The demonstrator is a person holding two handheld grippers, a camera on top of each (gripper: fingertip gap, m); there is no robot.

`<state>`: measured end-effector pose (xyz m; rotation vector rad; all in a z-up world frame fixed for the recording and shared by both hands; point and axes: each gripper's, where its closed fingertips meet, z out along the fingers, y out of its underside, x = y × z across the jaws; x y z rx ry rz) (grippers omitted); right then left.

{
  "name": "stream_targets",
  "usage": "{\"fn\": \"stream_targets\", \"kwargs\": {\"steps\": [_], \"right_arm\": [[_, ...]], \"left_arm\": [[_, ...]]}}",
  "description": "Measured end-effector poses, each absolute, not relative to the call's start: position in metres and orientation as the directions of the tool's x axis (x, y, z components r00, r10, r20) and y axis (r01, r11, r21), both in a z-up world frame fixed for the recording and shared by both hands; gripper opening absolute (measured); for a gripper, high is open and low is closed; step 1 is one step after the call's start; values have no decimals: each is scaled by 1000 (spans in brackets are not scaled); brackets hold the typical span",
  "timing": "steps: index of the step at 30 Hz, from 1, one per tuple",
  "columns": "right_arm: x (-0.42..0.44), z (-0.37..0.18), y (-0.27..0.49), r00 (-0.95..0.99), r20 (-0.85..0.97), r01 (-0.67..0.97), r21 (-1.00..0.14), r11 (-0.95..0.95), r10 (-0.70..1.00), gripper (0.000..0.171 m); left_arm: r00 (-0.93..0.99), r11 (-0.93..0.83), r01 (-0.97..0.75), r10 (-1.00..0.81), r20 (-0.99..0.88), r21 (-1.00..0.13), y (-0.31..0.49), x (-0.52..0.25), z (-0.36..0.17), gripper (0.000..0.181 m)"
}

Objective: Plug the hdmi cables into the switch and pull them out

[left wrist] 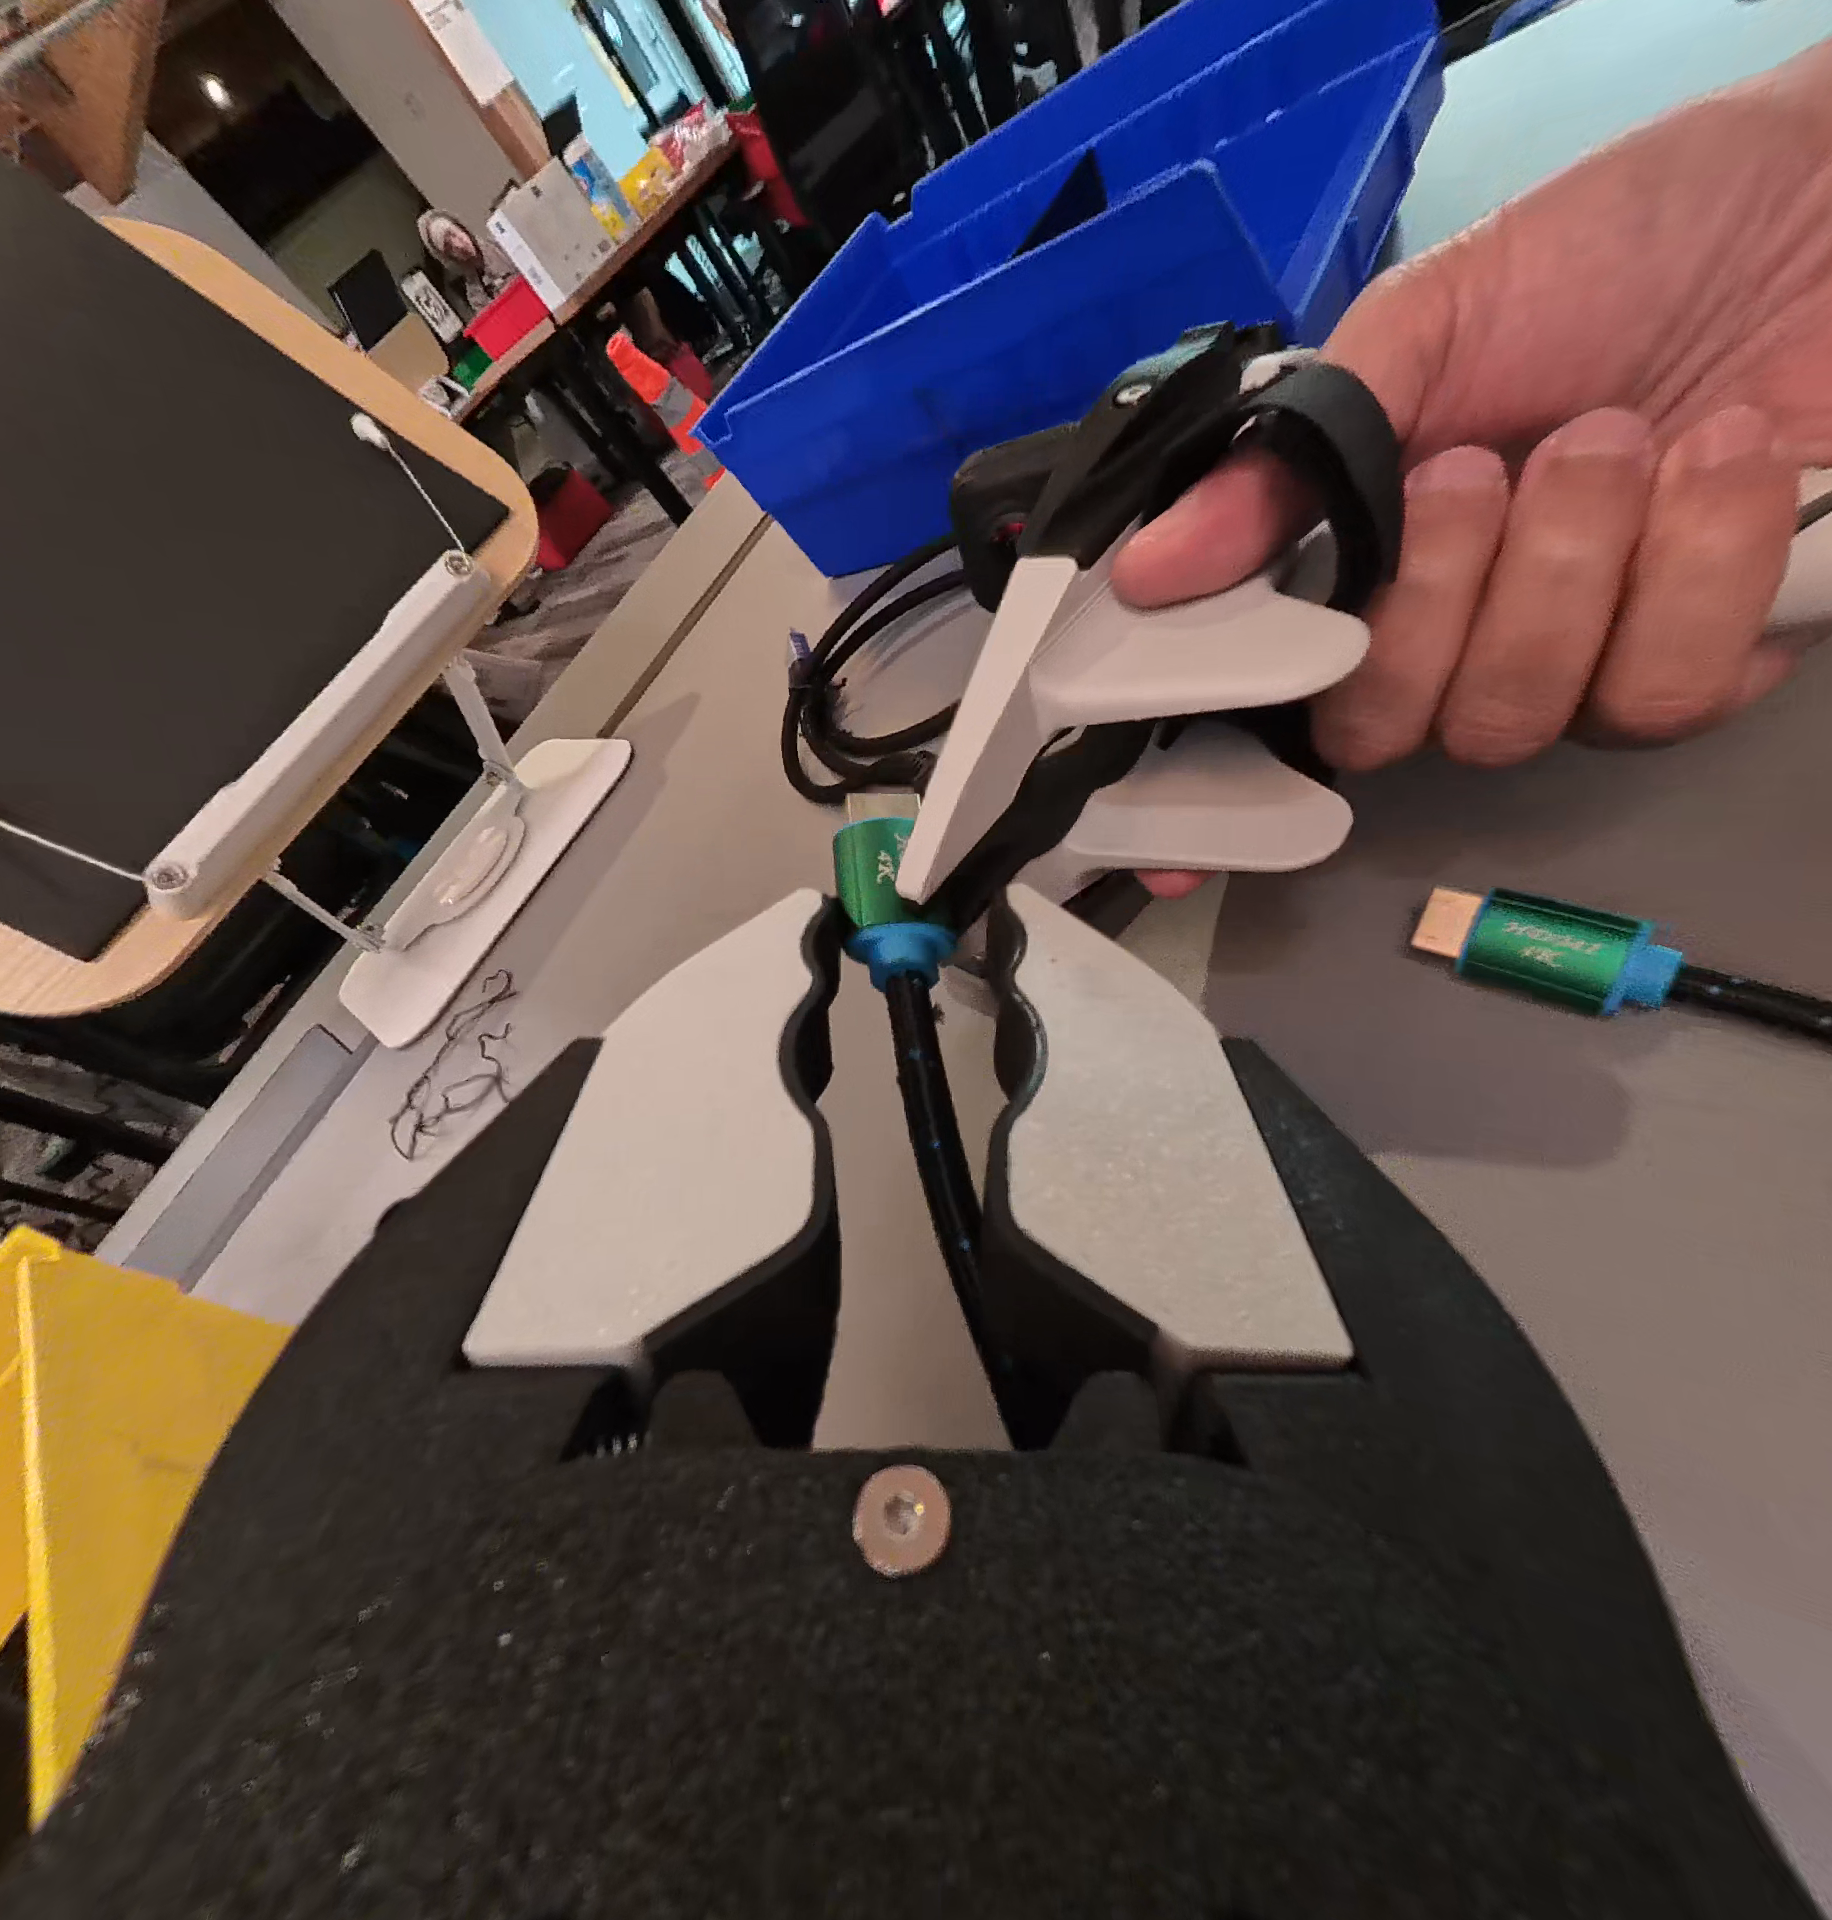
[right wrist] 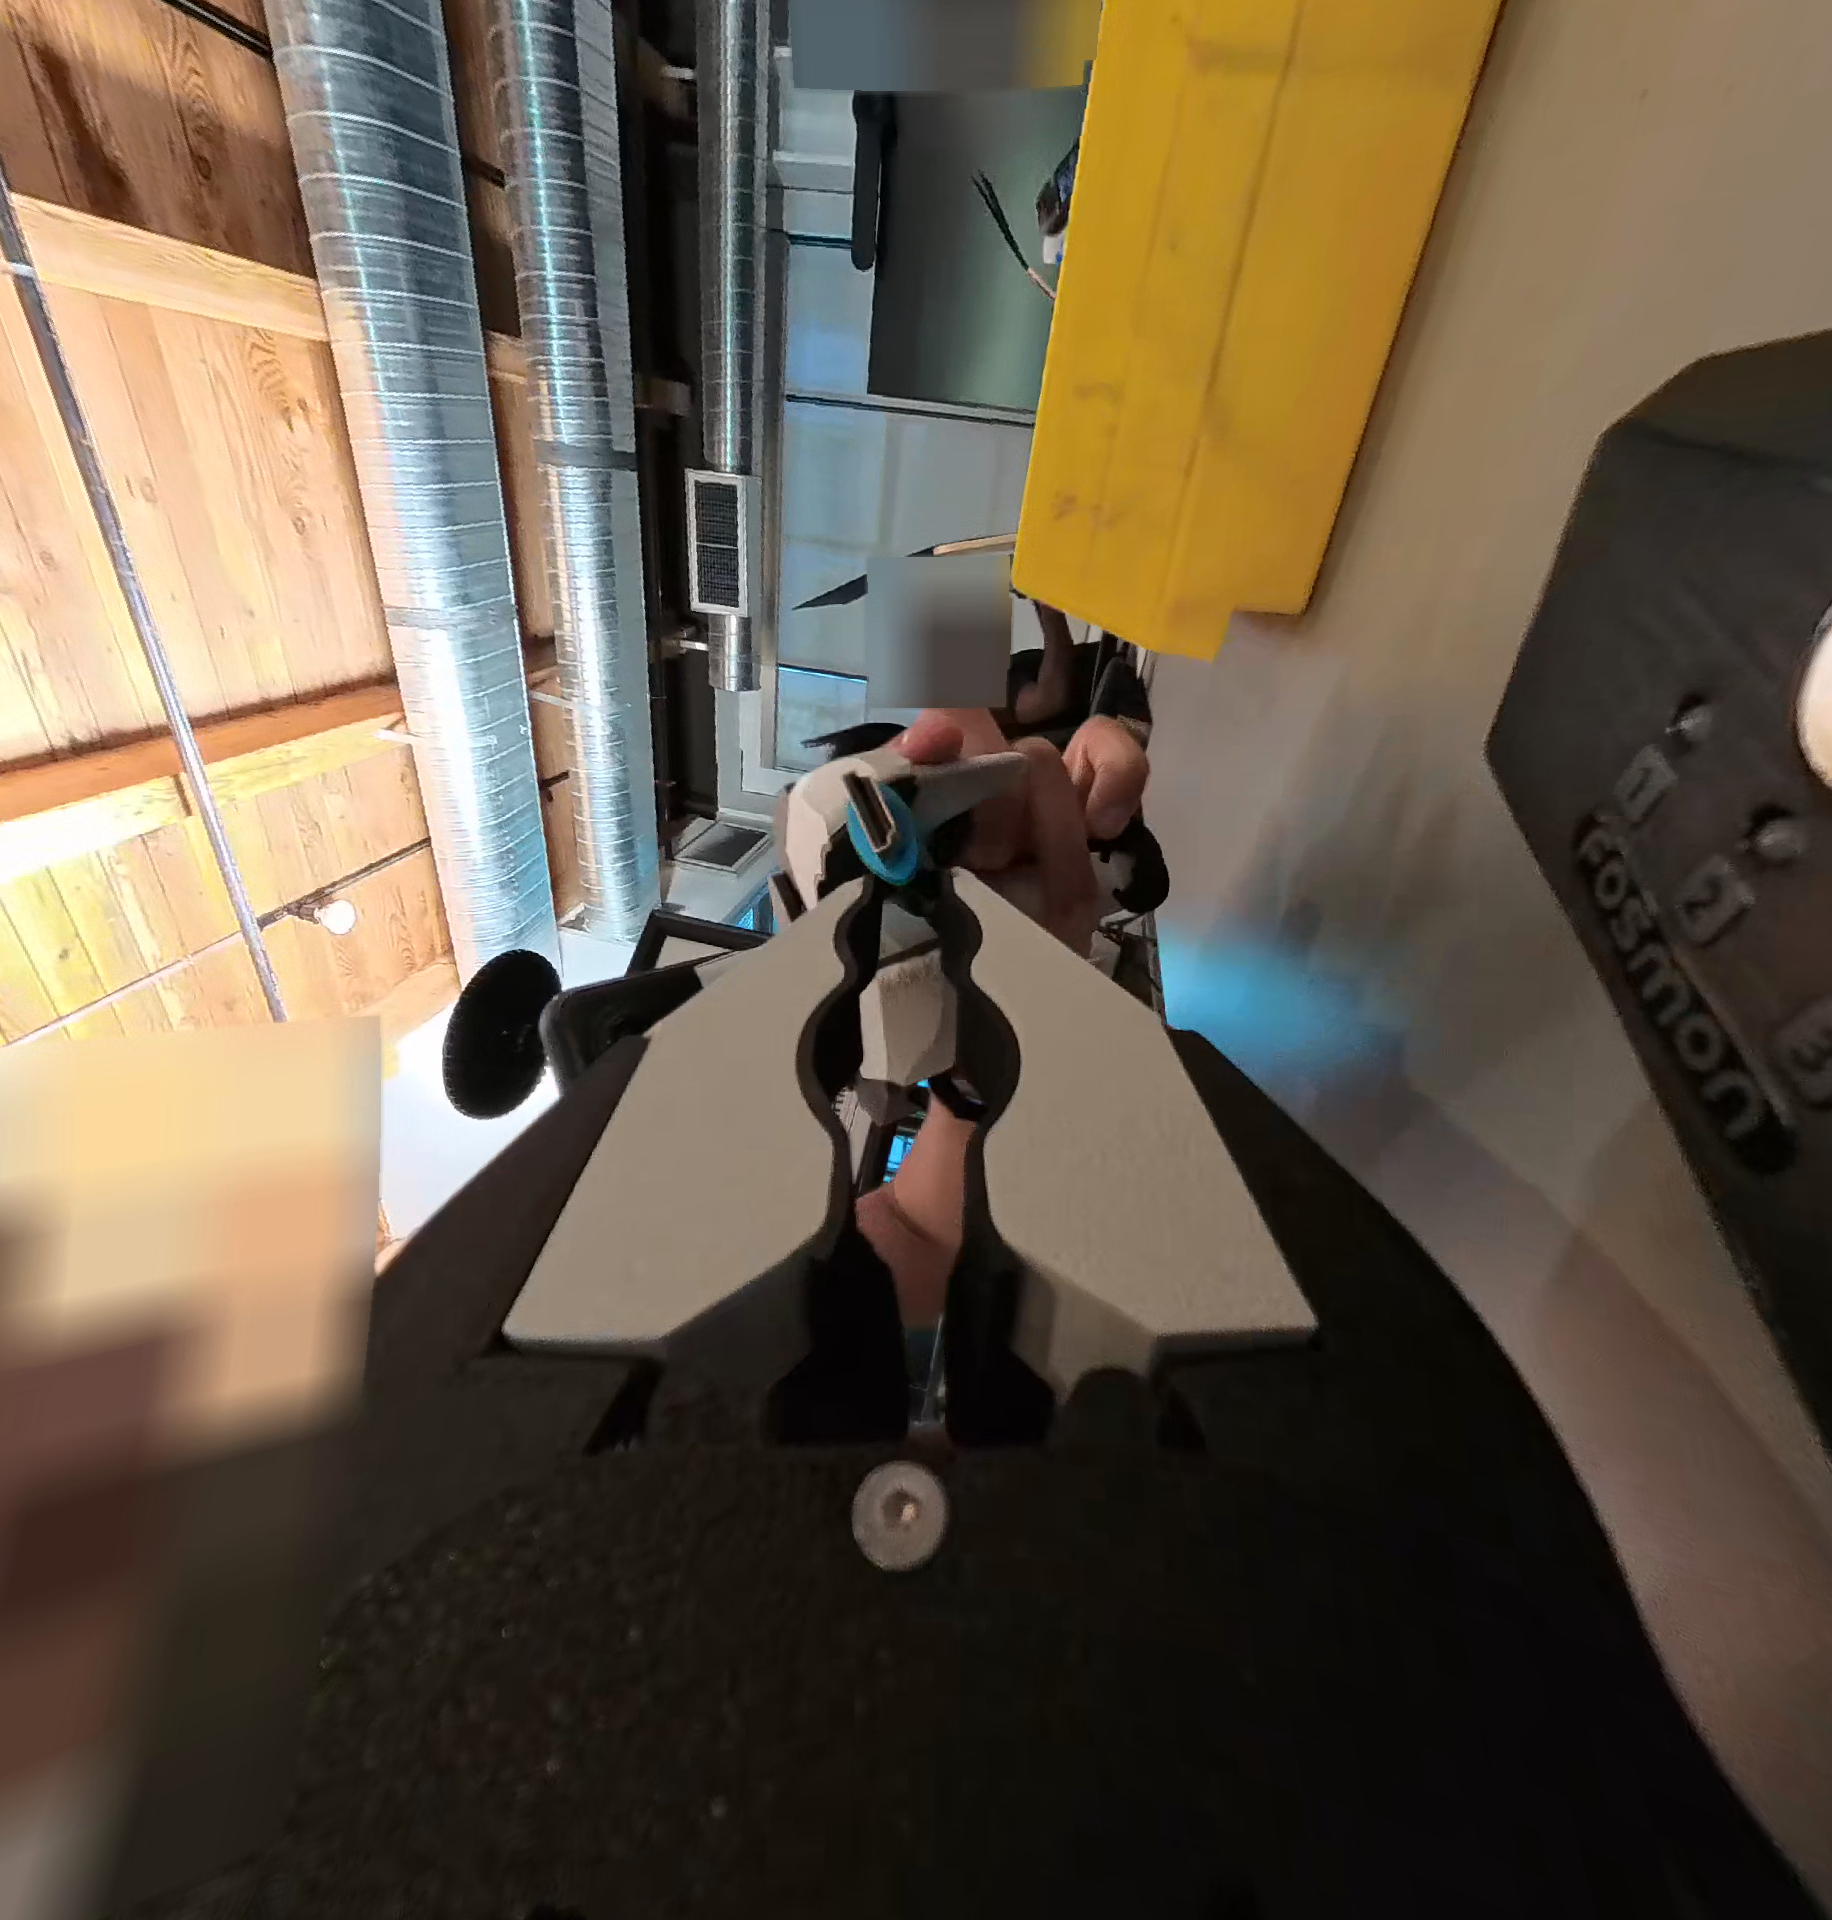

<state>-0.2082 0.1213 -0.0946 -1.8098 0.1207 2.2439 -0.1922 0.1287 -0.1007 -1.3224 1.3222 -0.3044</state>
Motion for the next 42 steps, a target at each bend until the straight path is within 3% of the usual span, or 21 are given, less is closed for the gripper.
{"fn": "stream_targets", "kwargs": {"steps": [3, 8, 12, 17, 19, 24, 27, 29, 34, 37, 40, 42], "right_arm": [[-208, -97, 123, -143, -970, -253, -158, -954, 199, 10], [-203, -86, 134, 13, -908, -327, -399, -857, 418, 20], [-202, -88, 133, 88, -869, -291, -489, -822, 487, 10], [-200, -89, 132, 30, -915, -298, -393, -870, 403, 10], [-194, -90, 136, 10, -928, -321, -356, -878, 373, 10], [-170, -66, 136, -147, -916, -346, -305, -887, 372, 9], [-167, -58, 126, -203, -896, -282, -333, -900, 395, 10], [-163, -56, 126, -206, -890, -274, -346, -897, 406, 10], [-152, -68, 138, -74, -890, -312, -409, -858, 451, 10], [-146, -54, 134, -173, -870, -320, -393, -862, 461, 10], [-147, -34, 128, -301, -837, -322, -361, -875, 456, 10], [-153, -24, 127, -358, -821, -326, -337, -883, 445, 10]], "left_arm": [[322, 250, -508, -832, -451, -824, 129, -193, -102, 23], [351, 164, -462, -869, -349, -871, 130, -197, -96, 20], [349, 150, -455, -877, -331, -878, 130, -198, -100, 20], [335, 279, -440, -831, -445, -854, 125, -197, -95, 21], [397, 309, -359, -803, -444, -880, 124, -203, -76, 19], [509, 122, -105, -846, -158, -987, 145, -239, -47, 29], [499, 116, -54, -857, -128, -992, 144, -243, -45, 29], [436, 26, 72, -900, 8, -997, 136, -242, -35, 29], [324, -152, 463, -888, 326, -873, 152, -286, 12, 26], [416, -121, 300, -876, 243, -946, 159, -284, -6, 23], [528, 4, -69, -848, -40, -998, 156, -253, -48, 23], [544, 140, -329, -780, -309, -934, 157, -237, -76, 26]]}}
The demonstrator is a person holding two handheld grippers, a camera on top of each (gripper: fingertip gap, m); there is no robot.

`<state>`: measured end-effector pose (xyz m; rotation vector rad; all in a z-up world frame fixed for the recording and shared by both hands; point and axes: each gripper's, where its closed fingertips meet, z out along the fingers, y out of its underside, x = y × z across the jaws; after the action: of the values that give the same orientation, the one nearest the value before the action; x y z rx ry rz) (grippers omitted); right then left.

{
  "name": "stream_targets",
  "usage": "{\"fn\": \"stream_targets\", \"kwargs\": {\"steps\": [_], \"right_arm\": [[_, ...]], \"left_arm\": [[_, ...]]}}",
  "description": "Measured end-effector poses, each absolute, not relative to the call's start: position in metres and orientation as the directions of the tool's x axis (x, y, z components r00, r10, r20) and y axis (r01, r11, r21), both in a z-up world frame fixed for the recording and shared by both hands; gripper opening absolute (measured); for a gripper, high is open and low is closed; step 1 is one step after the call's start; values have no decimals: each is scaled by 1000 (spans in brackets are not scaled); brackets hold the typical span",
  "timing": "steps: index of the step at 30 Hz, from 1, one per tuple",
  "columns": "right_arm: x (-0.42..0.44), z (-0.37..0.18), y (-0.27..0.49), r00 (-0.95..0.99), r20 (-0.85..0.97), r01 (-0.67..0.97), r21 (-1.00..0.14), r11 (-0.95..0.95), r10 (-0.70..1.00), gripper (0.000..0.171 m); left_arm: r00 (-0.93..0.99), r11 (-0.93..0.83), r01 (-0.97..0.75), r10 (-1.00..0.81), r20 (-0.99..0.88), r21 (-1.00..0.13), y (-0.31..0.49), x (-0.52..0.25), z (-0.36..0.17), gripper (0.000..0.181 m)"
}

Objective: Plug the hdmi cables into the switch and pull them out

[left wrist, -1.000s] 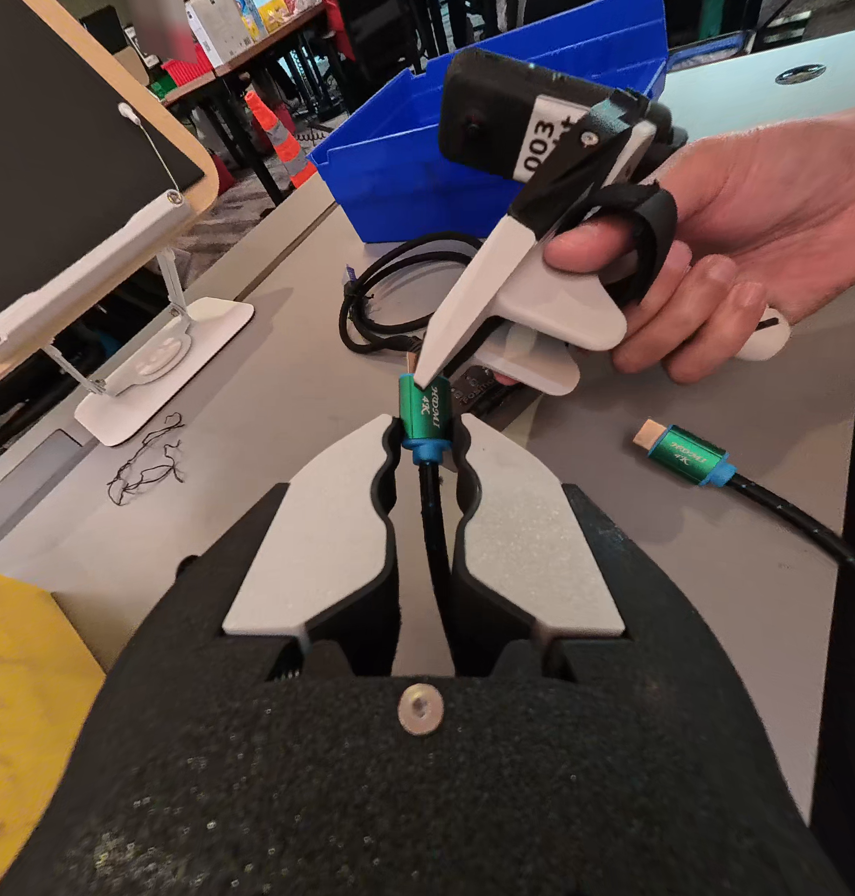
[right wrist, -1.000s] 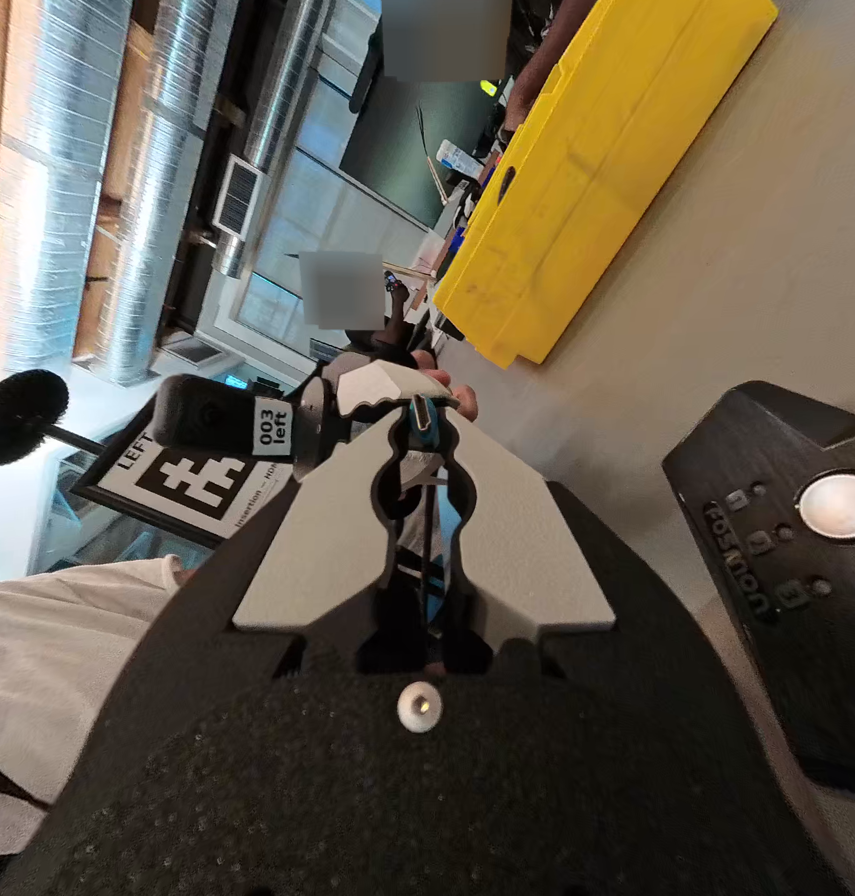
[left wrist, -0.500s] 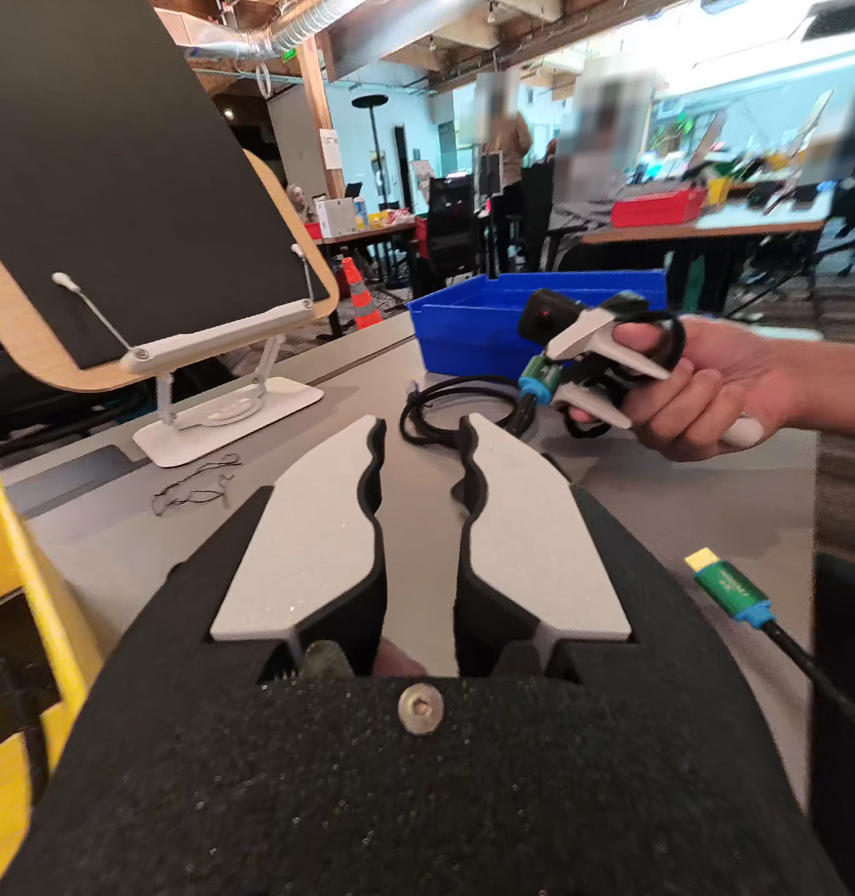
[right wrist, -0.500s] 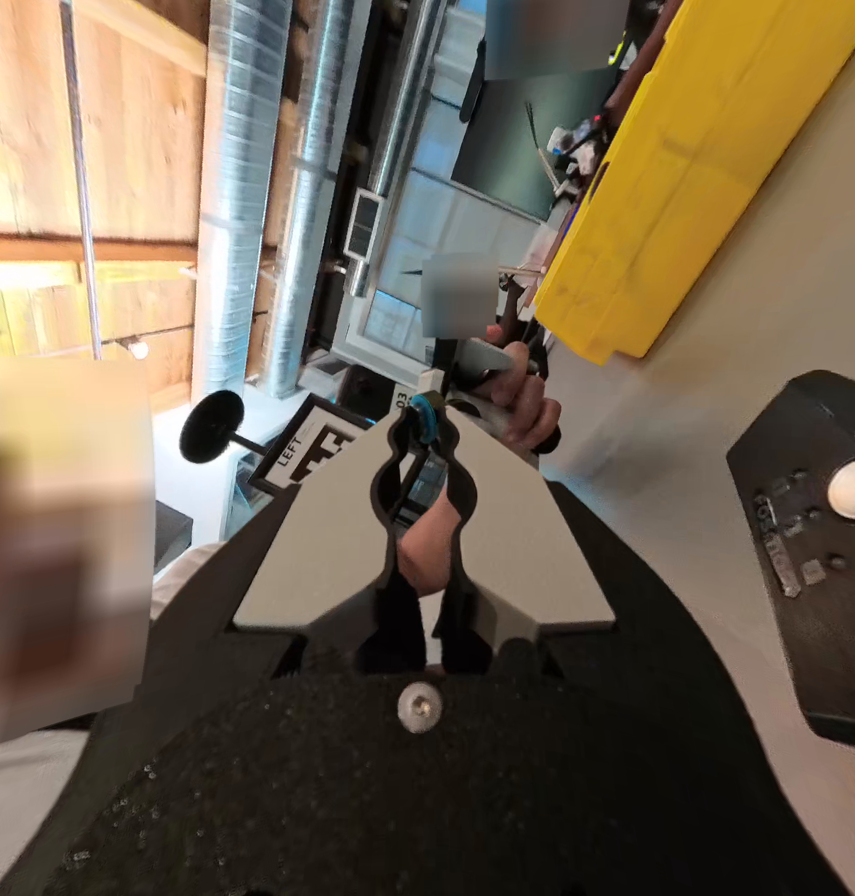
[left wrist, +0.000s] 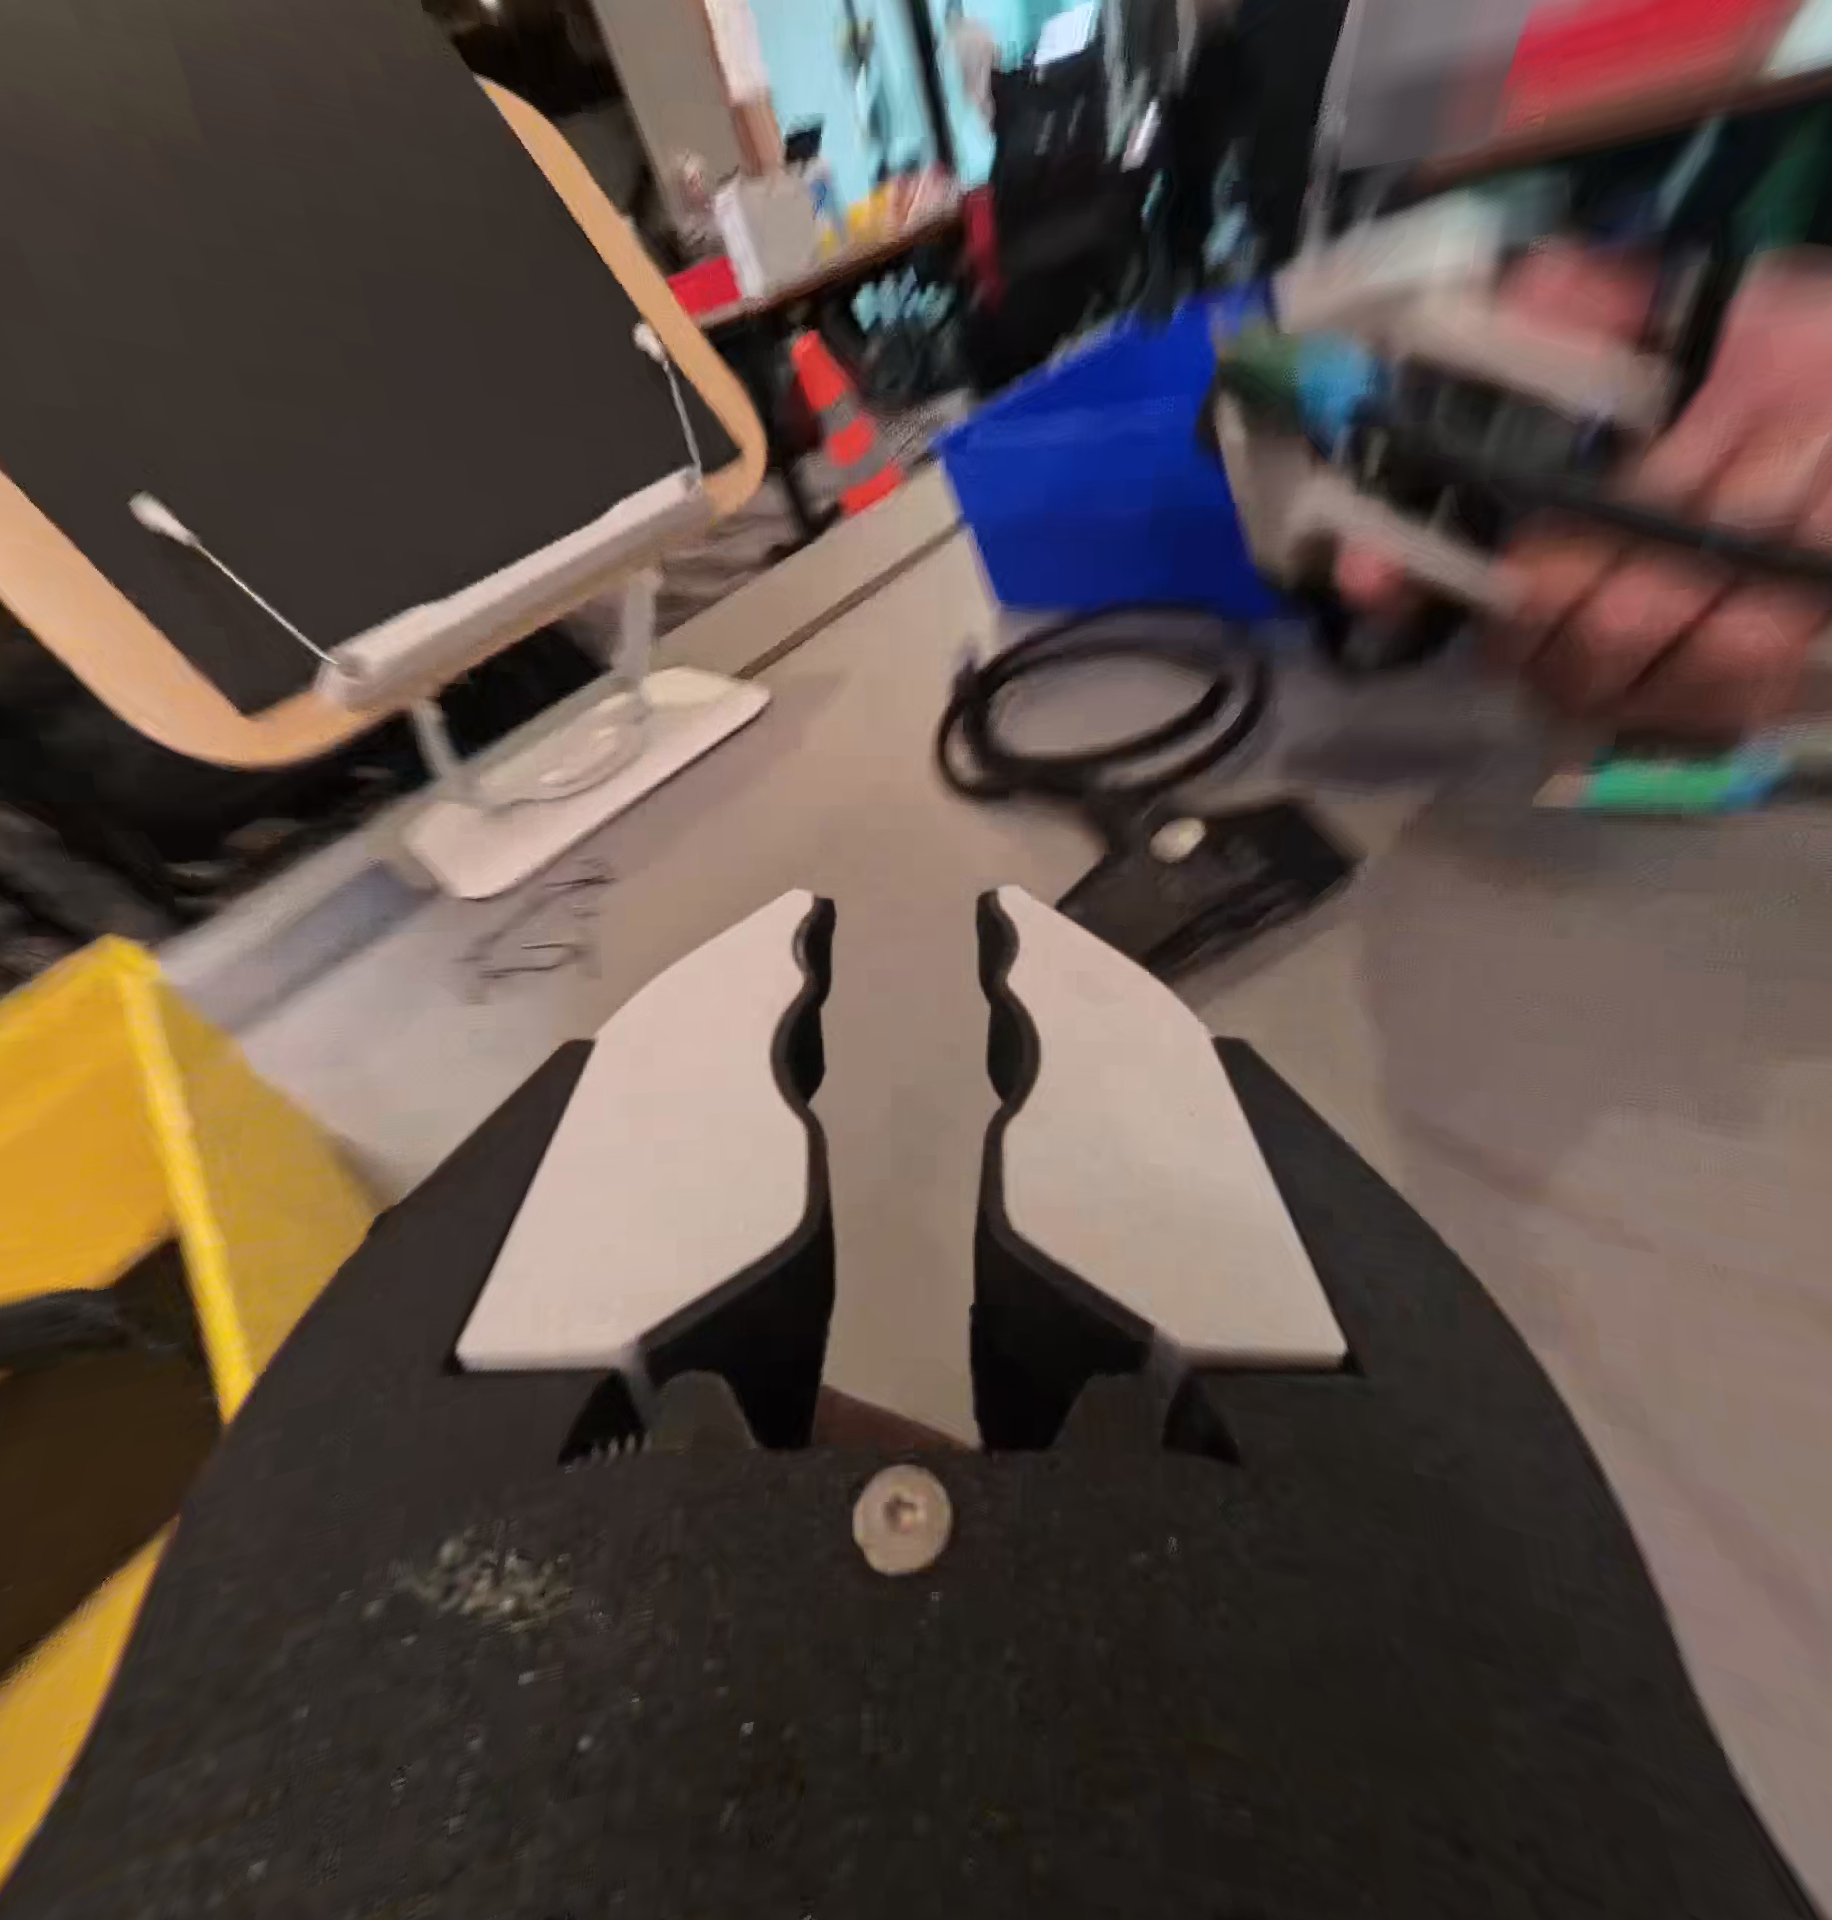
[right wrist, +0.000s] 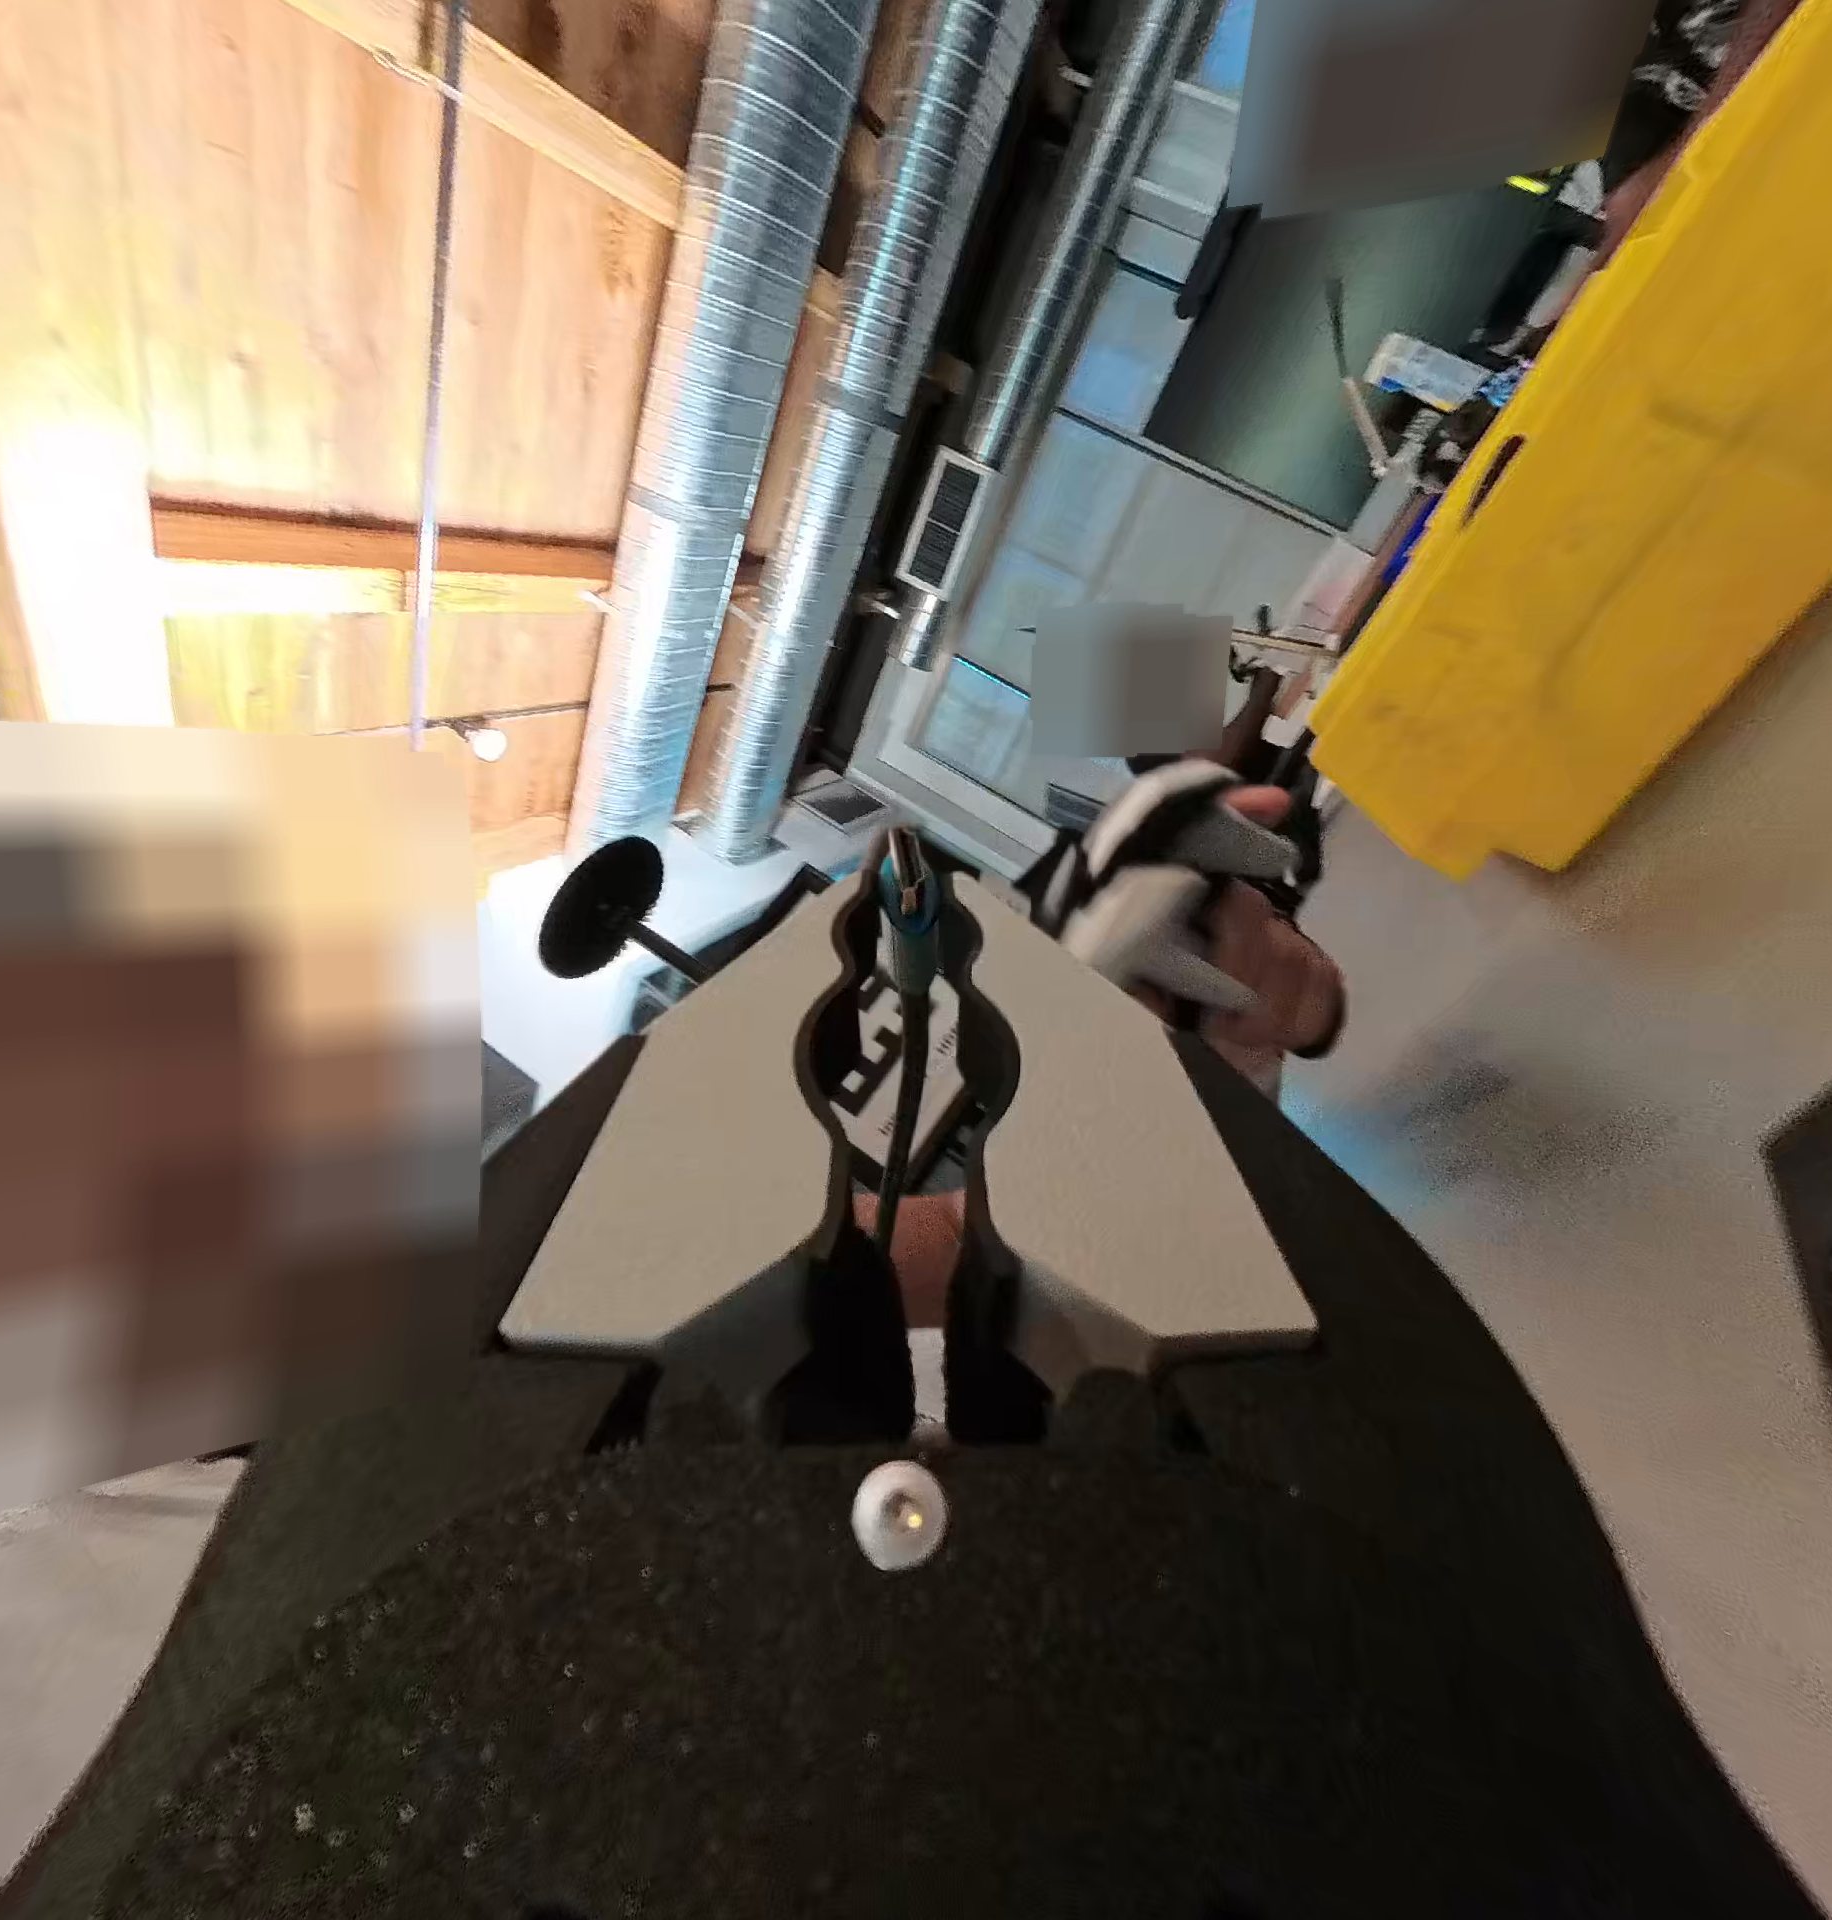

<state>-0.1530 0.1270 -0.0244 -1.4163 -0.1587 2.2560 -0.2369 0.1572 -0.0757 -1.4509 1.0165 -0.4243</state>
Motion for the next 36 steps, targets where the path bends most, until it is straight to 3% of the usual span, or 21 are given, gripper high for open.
{"fn": "stream_targets", "kwargs": {"steps": [2, 5, 10, 13, 34, 36], "right_arm": [[-160, -19, 131, -397, -814, -339, -301, -892, 425, 10], [-170, -17, 141, -447, -808, -373, -221, -901, 384, 10], [-189, -48, 148, -379, -870, -380, -165, -910, 317, 10], [-196, -53, 144, -365, -880, -367, -164, -916, 304, 10], [-198, -67, 139, -245, -932, -343, -174, -923, 267, 10], [-198, -66, 139, -222, -925, -345, -222, -912, 310, 11]], "left_arm": [[498, 303, -515, -655, -568, -802, 157, -223, -89, 36], [435, 463, -554, -548, -714, -692, 142, -195, -87, 43], [564, 493, -388, -541, -624, -778, 128, -186, -46, 48], [601, 473, -338, -557, -574, -813, 129, -193, -38, 36], [467, 407, -482, -630, -620, -776, 134, -195, -70, 21], [477, 380, -473, -648, -594, -795, 135, -196, -68, 20]]}}
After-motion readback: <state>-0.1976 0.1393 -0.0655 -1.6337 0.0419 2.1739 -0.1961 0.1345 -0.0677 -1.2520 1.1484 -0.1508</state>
